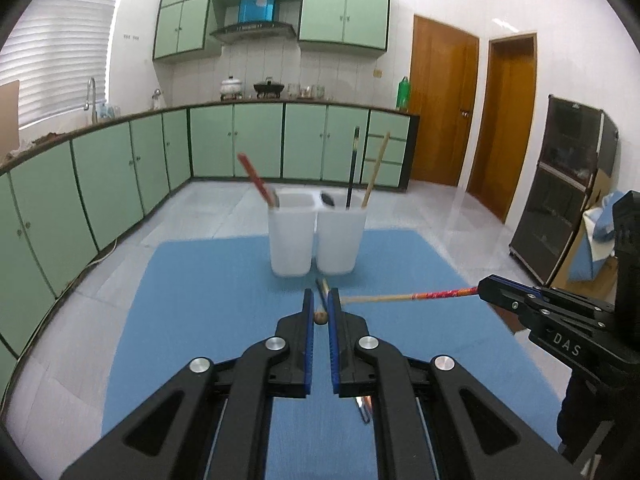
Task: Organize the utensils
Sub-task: 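Carry both chopsticks to the white holder and stand them upright inside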
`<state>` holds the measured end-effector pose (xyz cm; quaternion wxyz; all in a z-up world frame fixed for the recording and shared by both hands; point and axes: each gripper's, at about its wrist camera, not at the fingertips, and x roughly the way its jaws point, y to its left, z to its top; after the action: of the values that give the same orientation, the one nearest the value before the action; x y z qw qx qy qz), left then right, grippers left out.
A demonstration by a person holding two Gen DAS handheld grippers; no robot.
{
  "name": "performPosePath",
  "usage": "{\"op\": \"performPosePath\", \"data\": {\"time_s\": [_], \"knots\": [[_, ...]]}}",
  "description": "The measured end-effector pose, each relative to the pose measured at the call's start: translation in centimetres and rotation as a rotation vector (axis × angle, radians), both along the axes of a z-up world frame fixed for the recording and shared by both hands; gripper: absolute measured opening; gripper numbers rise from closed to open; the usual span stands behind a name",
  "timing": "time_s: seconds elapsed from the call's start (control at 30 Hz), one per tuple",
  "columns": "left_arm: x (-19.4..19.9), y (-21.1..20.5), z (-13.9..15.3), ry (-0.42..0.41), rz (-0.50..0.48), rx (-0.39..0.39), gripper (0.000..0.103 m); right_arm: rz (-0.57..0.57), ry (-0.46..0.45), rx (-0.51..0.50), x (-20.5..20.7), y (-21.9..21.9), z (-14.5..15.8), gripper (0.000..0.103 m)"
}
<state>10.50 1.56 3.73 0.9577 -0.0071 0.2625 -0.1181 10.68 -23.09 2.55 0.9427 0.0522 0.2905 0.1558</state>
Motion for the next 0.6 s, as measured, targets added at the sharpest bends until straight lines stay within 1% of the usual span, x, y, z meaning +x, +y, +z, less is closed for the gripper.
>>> {"op": "performPosePath", "data": {"time_s": [0.2, 0.3, 0.6], "knots": [[1.5, -0.4, 2.5, -0.051, -0.02, -0.002, 0.006, 0.034, -0.032, 0.016, 1.6, 0.2, 2.8, 0.005], [2.6, -0.8, 3.4, -0.063, -0.032, -0.004, 0.006, 0.054, -0.049, 0.001, 2.8, 0.5, 4.3, 0.005], [4.8, -1.1, 4.6, -0.071, -0.054, -0.017, 0.006, 0.092, -0.074, -0.032, 5.8, 1.1, 7.4, 0.005]]}}
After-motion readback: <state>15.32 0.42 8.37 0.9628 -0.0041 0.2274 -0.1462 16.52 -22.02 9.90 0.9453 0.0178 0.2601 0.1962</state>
